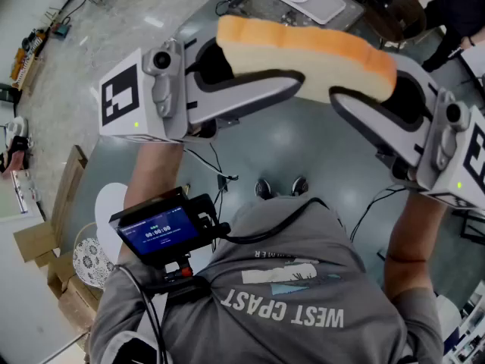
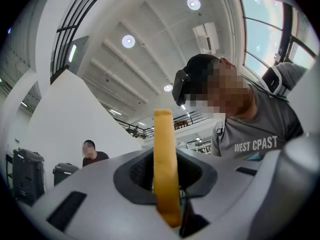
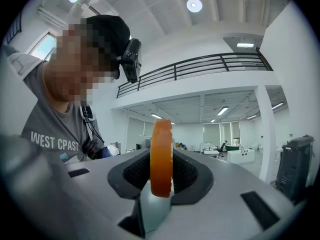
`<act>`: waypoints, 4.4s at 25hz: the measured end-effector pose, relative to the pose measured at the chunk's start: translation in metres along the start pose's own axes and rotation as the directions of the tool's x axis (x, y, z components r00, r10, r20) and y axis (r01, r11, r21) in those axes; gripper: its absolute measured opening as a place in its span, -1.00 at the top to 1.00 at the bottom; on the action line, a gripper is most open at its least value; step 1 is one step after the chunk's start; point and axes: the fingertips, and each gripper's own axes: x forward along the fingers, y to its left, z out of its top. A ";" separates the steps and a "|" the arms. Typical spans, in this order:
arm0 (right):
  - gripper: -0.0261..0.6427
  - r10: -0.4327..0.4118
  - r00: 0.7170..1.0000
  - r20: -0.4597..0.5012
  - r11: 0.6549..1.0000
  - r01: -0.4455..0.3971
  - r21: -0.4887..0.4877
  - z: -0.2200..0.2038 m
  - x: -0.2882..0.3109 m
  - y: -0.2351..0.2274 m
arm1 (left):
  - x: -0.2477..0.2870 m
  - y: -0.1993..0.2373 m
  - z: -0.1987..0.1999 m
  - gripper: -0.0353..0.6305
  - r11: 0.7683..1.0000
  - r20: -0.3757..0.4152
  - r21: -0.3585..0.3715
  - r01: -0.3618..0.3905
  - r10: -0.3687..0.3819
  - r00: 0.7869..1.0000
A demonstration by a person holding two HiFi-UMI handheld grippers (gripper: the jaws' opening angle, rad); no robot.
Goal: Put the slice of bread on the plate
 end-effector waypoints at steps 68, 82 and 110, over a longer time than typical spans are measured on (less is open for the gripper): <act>0.64 -0.040 0.999 0.003 0.996 0.039 0.085 -0.006 -0.003 -0.002 | -0.001 0.004 -0.002 0.62 0.997 -0.025 -0.068 -0.030 0.028 0.999; 0.64 0.004 1.000 0.022 0.997 -0.006 0.073 0.000 -0.002 0.003 | 0.003 -0.002 -0.002 0.62 0.995 -0.045 -0.074 -0.071 0.068 0.997; 0.64 -0.187 0.982 0.012 0.980 0.186 0.066 -0.002 -0.004 -0.019 | 0.010 0.026 0.000 0.62 0.991 -0.002 -0.096 0.095 -0.095 0.995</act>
